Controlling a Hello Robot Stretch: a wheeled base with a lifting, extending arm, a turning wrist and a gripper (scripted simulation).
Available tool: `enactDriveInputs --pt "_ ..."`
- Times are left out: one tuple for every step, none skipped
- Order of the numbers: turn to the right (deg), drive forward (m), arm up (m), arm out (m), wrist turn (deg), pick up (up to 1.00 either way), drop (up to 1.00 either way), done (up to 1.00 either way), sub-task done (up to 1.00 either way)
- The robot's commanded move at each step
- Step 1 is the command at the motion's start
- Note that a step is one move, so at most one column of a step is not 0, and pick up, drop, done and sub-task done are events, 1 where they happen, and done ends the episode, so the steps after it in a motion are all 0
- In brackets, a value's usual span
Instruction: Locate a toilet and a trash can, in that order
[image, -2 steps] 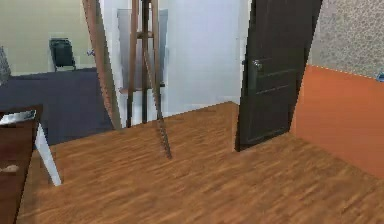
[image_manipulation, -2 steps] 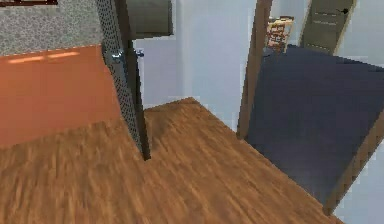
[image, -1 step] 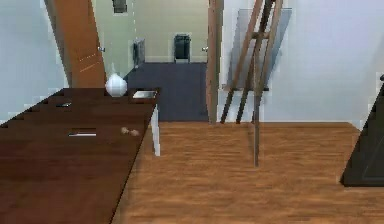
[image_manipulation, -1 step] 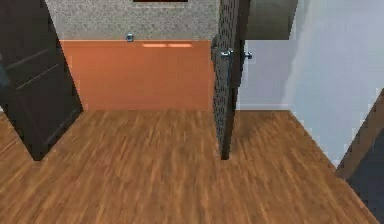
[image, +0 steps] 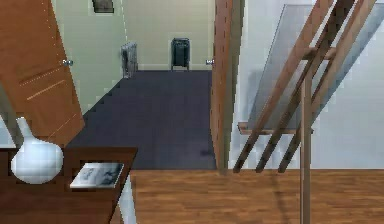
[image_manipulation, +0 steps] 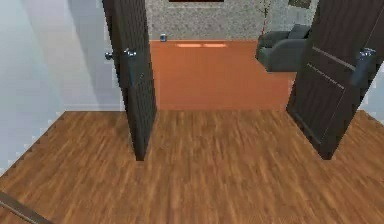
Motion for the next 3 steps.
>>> enactDriveInputs --pt "0.0 1.0 0.0 0.0 0.0 0.0 0.0 0.0 0.0" --pt "-3.0 0.0 0.0 0.0 0.0 0.0 0.0 0.0 0.0" --pt "45.0 0.0 0.0 0.0 0.0 0.0 0.0 0.0 0.0"
